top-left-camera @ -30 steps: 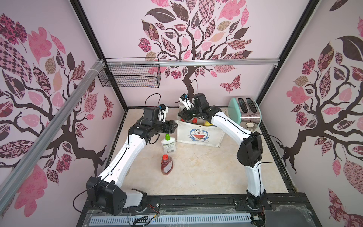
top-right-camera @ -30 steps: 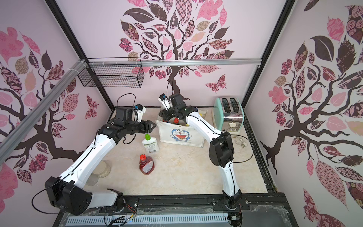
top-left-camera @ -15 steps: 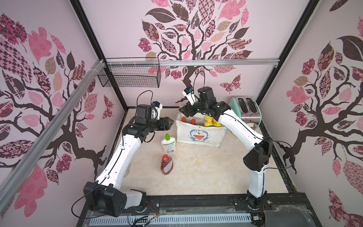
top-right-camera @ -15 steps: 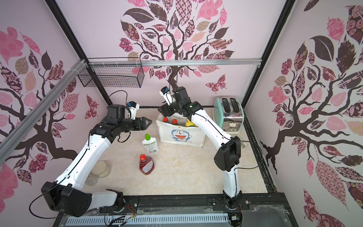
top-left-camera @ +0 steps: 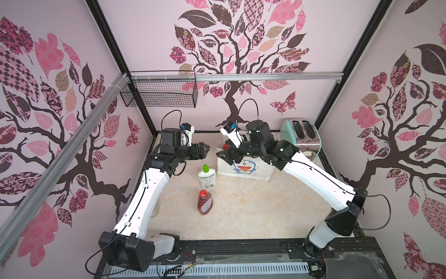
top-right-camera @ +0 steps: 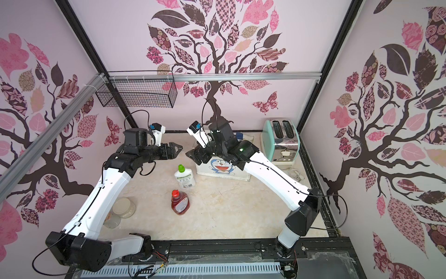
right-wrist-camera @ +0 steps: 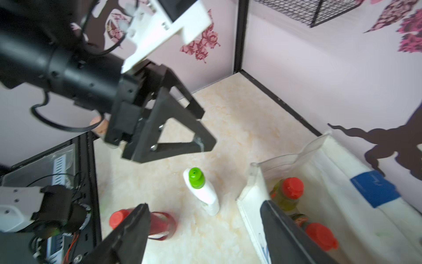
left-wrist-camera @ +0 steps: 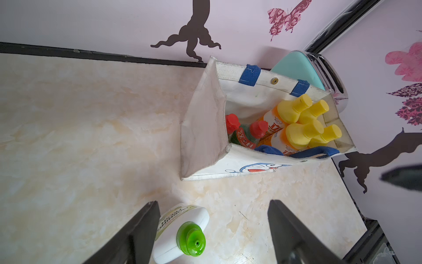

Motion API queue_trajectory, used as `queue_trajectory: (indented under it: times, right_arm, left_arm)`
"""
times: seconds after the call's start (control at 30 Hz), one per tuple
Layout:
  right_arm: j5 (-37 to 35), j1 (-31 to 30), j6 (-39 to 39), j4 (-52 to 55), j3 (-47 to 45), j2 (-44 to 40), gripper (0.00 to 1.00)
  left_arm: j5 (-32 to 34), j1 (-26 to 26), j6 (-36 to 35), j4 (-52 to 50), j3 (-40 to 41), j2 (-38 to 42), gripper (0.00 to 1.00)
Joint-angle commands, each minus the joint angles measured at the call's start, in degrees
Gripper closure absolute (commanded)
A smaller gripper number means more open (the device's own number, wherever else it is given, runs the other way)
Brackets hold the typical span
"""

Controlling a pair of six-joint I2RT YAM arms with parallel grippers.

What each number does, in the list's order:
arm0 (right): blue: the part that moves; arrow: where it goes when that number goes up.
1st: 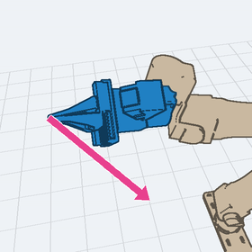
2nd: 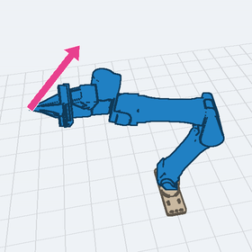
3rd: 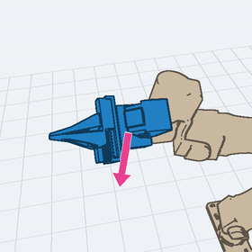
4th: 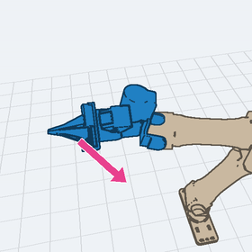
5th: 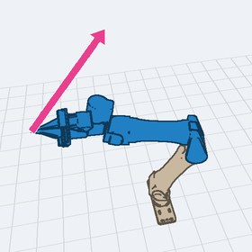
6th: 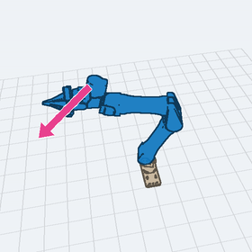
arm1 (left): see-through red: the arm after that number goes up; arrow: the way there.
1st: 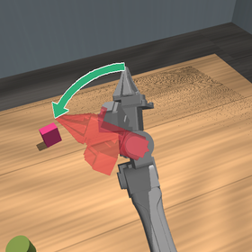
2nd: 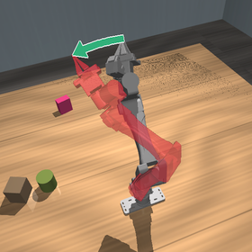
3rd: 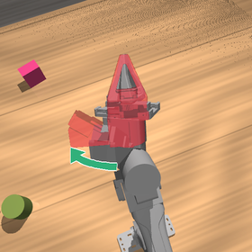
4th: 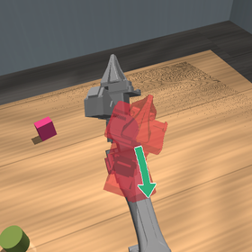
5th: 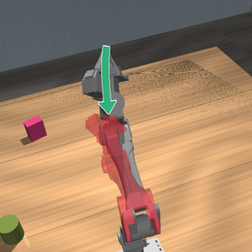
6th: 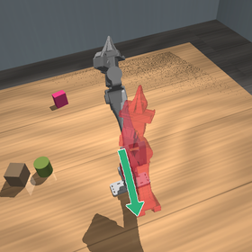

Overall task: Pack dish soap into the shopping bag
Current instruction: Place the bottle of dish soap in the shopping bag, then pick up the bottle of dish soap at the center of the board.

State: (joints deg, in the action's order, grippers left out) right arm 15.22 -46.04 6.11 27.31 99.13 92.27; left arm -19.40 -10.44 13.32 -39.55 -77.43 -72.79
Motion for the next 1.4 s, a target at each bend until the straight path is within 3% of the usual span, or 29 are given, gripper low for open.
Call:
queue_trajectory:
  times: [0.0,0.23,0.47,0.83,1.37]
  right_arm:
    - [-0.4,-0.6,-2.0,-2.8,-4.2,-3.1,0.19]
    - [1.3,-5.2,-4.6,-10.3,-17.0,-9.4,0.2]
    - [7.0,-9.9,-9.3,-22.2,-29.1,-13.1,0.2]
    - [4.9,-13.9,-10.3,-26.3,-30.8,-6.2,0.22]
    - [0.2,-16.2,-10.0,-31.3,-28.2,1.9,0.26]
  left_arm:
    - [-1.0,1.2,0.2,-0.4,-0.1,2.3,0.18]
    - [-9.9,9.3,4.4,0.8,3.7,4.2,0.17]
    - [-12.1,9.5,6.0,2.6,8.0,7.0,0.17]
    - [-15.7,9.4,6.3,3.8,9.8,7.4,0.16]
    - [-15.5,9.5,5.9,4.7,11.6,8.3,0.16]
